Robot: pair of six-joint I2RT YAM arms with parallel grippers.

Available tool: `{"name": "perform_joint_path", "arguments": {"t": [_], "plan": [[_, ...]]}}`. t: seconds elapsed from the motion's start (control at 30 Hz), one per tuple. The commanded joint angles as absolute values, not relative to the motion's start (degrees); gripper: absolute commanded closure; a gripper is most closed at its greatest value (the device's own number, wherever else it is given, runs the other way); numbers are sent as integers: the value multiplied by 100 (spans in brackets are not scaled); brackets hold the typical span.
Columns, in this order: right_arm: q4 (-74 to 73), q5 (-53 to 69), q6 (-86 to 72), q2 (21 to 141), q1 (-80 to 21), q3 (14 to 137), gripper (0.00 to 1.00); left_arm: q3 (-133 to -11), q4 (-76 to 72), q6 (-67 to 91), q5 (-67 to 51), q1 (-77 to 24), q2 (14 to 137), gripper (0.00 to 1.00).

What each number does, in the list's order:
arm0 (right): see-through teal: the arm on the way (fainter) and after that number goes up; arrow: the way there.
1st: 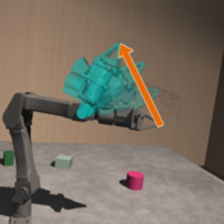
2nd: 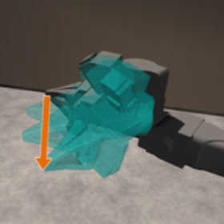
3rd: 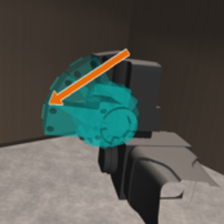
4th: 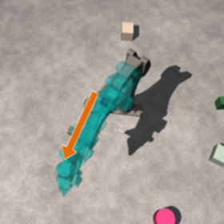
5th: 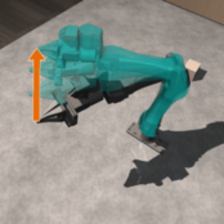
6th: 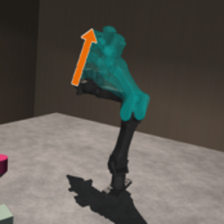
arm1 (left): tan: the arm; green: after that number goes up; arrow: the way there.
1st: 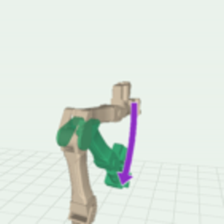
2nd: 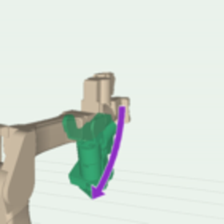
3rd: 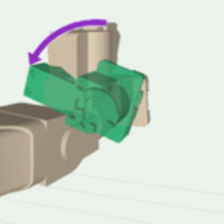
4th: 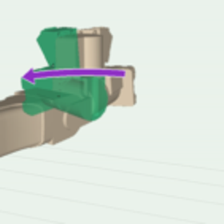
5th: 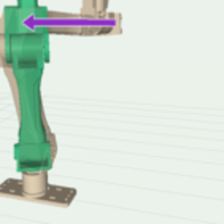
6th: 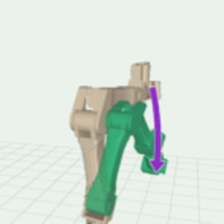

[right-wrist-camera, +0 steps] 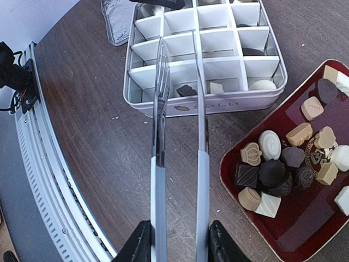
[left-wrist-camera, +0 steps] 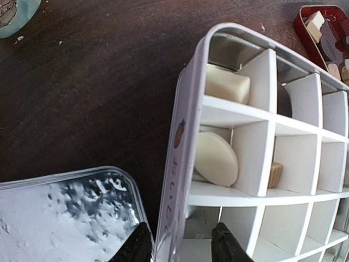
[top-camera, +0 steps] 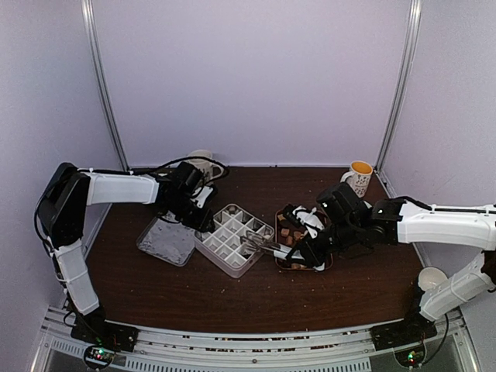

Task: Pack the chocolate
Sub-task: Place the fake chocolate in the empty pocket of the box, then place the packing box at the center of the board.

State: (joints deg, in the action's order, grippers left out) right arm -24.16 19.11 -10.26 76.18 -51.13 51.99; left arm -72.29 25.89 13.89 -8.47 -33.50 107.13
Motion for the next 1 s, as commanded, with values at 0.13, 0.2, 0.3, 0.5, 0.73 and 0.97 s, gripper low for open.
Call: {"name": "perform_joint_path", "arguments": {"t": [0.13, 0.2, 0.3, 0.5, 0.73, 0.97], "plan": [[-2098, 1148, -1093, 6988, -5125, 5115, 68, -7208, 2562, 1509, -983, -3260, 10576, 62], [-2069, 954, -1143, 6846, -5110, 5050, 68, -7204, 2653, 1596, -1176, -3254, 10551, 62], [-1935, 778, -1228, 6645, -5079, 4902, 69, -7125, 2689, 1753, -1589, -3259, 10492, 62], [-1965, 520, -1343, 6481, -5007, 4808, 69, -6948, 2707, 2020, -2342, -3299, 10390, 62], [-2067, 380, -1435, 6390, -4924, 4739, 69, -6732, 2726, 2076, -2698, -3368, 10154, 62], [-2297, 147, -1643, 6437, -4847, 4697, 70, -6562, 2698, 2211, -1783, -3368, 9688, 60]]}}
